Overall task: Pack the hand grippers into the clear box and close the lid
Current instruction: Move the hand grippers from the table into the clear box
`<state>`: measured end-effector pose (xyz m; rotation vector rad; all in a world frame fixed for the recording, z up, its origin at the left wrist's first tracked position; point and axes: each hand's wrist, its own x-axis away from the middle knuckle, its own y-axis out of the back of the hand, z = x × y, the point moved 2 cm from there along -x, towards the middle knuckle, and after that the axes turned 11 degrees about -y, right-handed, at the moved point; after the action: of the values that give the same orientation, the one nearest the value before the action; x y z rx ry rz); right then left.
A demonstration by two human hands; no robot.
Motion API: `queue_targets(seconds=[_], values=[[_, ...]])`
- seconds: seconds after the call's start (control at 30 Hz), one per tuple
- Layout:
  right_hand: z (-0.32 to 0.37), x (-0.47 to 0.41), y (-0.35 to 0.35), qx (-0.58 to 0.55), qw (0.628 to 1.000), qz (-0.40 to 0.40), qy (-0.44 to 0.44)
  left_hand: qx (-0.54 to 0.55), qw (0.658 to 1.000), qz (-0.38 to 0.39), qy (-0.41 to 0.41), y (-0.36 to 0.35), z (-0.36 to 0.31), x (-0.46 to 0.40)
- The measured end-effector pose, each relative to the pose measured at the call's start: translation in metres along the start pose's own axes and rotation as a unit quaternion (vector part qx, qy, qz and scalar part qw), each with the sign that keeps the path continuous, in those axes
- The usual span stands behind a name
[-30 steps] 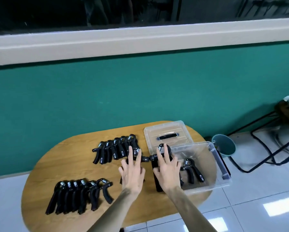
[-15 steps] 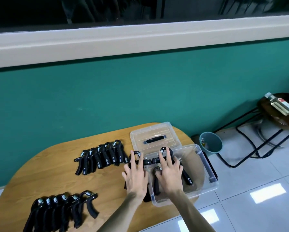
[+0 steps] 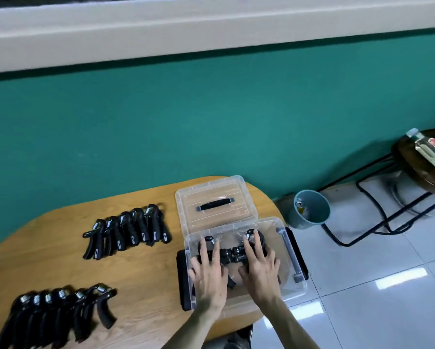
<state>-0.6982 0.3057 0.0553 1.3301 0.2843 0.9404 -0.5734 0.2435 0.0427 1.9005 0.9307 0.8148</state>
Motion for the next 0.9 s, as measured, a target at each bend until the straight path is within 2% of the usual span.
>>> queue_targets(seconds=[0.13, 0.23, 0.47, 0.6, 0.9], values=[[-0.030, -0.025, -0.012, 0.003, 0.999, 0.026, 0.020, 0.002, 0.998, 0.014, 0.058, -0.032, -0.020, -0.007], [-0.048, -0.043, -0.027, 0.006, 0.998, 0.046, 0.041, -0.009, 0.997, 0.016, 0.072, -0.051, -0.026, -0.012], [-0.057, -0.066, -0.055, 0.023, 0.990, 0.127, 0.061, -0.020, 0.989, 0.061, 0.133, -0.096, -0.012, -0.024], [-0.062, -0.079, -0.076, 0.005, 0.989, 0.140, 0.048, -0.008, 0.987, 0.081, 0.139, -0.108, -0.006, -0.038], [-0.077, -0.098, -0.121, 0.011, 0.982, 0.170, 0.079, 0.031, 0.975, 0.114, 0.187, -0.154, 0.015, -0.055]])
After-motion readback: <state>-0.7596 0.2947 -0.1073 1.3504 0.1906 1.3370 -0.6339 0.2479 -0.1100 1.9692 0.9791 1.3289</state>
